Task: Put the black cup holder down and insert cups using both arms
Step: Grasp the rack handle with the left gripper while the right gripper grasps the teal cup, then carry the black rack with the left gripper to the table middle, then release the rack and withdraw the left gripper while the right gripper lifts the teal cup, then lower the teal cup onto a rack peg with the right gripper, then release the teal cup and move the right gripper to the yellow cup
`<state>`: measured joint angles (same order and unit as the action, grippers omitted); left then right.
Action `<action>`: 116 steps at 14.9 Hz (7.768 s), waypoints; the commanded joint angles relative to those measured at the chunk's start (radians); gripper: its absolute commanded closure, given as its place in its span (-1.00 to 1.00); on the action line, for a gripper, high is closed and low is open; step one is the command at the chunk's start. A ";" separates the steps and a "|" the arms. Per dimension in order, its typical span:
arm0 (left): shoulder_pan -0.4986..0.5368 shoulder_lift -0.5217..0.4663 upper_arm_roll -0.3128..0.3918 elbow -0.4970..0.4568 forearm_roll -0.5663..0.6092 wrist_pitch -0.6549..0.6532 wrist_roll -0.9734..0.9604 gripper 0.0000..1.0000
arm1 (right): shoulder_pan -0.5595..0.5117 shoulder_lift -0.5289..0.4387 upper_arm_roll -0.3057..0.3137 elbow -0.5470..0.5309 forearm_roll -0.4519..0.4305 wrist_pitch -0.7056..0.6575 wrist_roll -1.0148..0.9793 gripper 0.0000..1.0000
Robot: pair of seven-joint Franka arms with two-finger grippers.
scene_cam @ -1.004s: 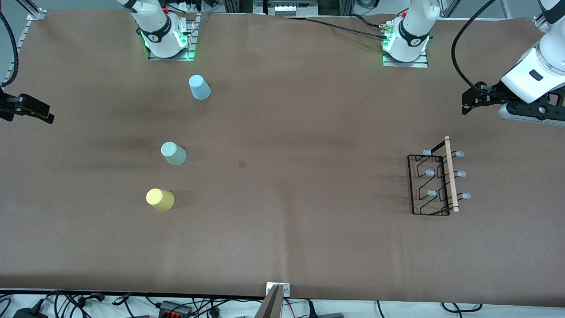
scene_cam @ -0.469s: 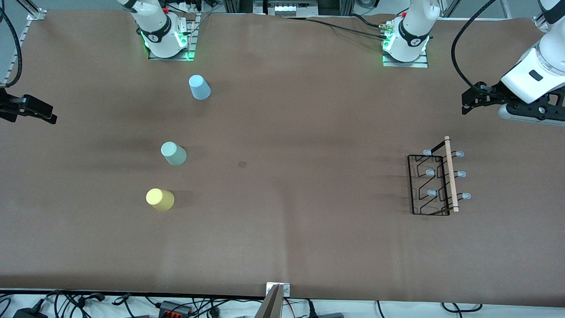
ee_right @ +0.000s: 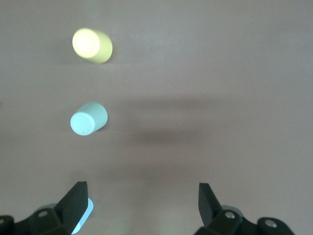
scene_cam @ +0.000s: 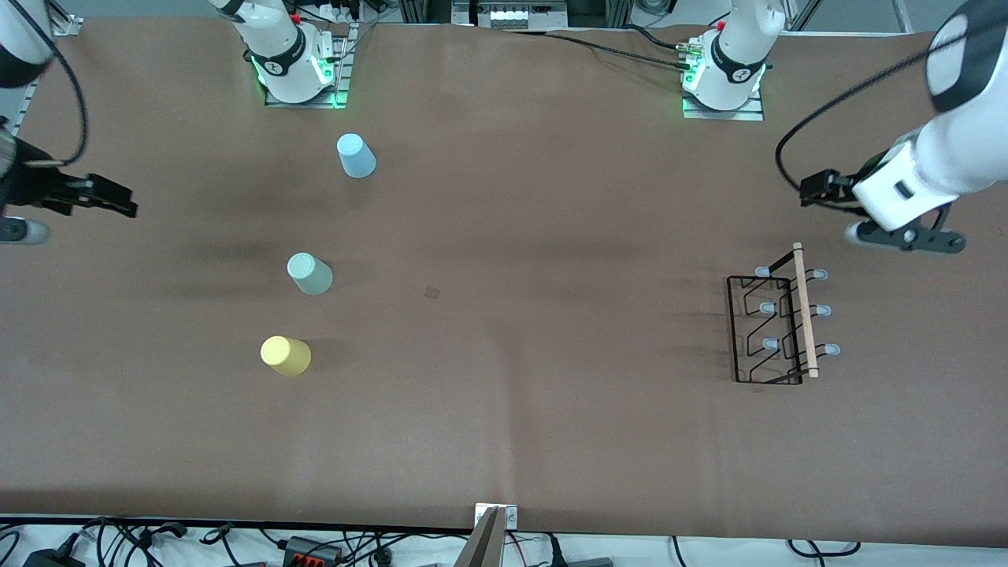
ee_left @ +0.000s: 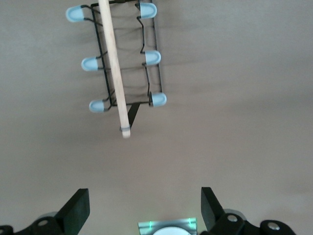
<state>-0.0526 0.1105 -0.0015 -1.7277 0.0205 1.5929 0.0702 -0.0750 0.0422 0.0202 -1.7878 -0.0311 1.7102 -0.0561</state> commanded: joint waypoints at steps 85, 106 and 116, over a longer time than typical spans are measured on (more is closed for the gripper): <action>0.324 0.065 -0.331 0.136 0.084 0.036 -0.053 -1.00 | 0.537 0.219 0.348 -0.179 0.158 0.674 1.477 0.67; -0.059 -0.106 0.075 0.031 0.010 0.061 0.005 -1.00 | 0.152 0.247 0.031 -0.133 -0.047 0.572 0.093 -1.00; -0.049 -0.095 0.070 0.117 0.010 0.033 0.010 -1.00 | 0.141 0.473 0.015 -0.013 -0.029 0.788 0.075 -1.00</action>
<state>-0.0952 0.0099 0.0622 -1.6311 0.0444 1.6440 0.0562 0.0673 0.4795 0.0343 -1.8371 -0.0545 2.4682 0.0302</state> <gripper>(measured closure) 0.000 0.000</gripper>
